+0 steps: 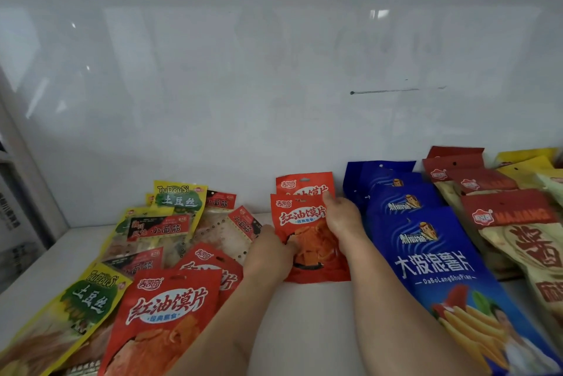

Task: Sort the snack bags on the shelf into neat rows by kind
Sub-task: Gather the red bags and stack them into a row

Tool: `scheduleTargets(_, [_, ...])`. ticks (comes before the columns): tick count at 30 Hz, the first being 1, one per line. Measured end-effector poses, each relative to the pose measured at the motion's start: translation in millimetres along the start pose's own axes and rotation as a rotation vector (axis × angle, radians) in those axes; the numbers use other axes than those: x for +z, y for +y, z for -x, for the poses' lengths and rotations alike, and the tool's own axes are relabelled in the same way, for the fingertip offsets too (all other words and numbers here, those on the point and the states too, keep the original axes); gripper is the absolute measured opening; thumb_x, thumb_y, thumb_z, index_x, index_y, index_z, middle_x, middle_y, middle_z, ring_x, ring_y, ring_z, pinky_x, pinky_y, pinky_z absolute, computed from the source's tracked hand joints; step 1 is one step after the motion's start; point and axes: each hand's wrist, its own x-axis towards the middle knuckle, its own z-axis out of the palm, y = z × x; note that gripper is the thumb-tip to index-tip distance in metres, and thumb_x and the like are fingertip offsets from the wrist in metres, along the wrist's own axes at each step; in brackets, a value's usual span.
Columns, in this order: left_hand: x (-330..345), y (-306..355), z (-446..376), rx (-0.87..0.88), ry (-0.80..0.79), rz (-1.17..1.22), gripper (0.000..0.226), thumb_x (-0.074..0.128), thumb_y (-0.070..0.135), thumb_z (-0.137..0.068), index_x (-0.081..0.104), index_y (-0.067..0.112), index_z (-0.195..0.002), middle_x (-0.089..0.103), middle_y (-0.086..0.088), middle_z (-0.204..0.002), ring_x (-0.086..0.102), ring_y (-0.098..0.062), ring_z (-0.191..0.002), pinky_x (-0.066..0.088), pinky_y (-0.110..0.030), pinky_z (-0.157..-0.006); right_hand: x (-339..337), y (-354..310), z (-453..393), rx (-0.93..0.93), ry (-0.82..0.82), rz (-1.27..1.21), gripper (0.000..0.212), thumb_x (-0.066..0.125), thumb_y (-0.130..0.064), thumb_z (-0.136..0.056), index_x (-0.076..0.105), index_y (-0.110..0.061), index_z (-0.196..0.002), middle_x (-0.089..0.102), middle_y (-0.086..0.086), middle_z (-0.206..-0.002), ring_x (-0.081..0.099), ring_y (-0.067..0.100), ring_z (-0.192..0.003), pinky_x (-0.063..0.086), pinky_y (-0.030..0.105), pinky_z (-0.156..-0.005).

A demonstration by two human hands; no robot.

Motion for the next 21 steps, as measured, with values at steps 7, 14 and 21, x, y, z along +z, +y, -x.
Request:
scheduleTargets(7, [7,2,-3,0.028,0.022,-0.136,0.04,0.056,0.047,-0.095,0.049,0.015,-0.118,0.065,-0.004,-0.113,0.064,-0.025,-0.102,0.047,-0.033,-0.077,10,9,-11,-0.075,0.06,0.426,0.029,0.045,-0.033,-0.105,0.062,-0.01,-0.102,0.069,0.005,-0.1,0.067,0.024,-0.086,0.049,0.028,-0.068])
scheduleTargets(14, [8,7,-2,0.047,0.019,-0.25,0.045,0.054,0.051,-0.095,0.053,0.013,-0.12,0.066,-0.007,-0.116,0.064,-0.028,-0.105,0.052,-0.039,-0.089,21,10,-11,-0.021,0.153,0.615,0.031,0.043,-0.041,-0.103,0.059,-0.014,-0.1,0.066,0.007,-0.096,0.063,0.025,-0.081,0.051,0.035,-0.07])
scheduleTargets(21, [-3,13,5,-0.001,0.131,-0.123,0.053,0.063,0.039,-0.092,0.049,0.007,-0.132,0.063,-0.011,-0.123,0.06,-0.031,-0.117,0.045,-0.034,-0.087,18,-1,8,-0.112,0.19,0.489,0.057,0.041,-0.047,-0.1,0.04,-0.013,-0.145,0.051,0.012,-0.142,0.053,0.034,-0.127,0.046,0.053,-0.103])
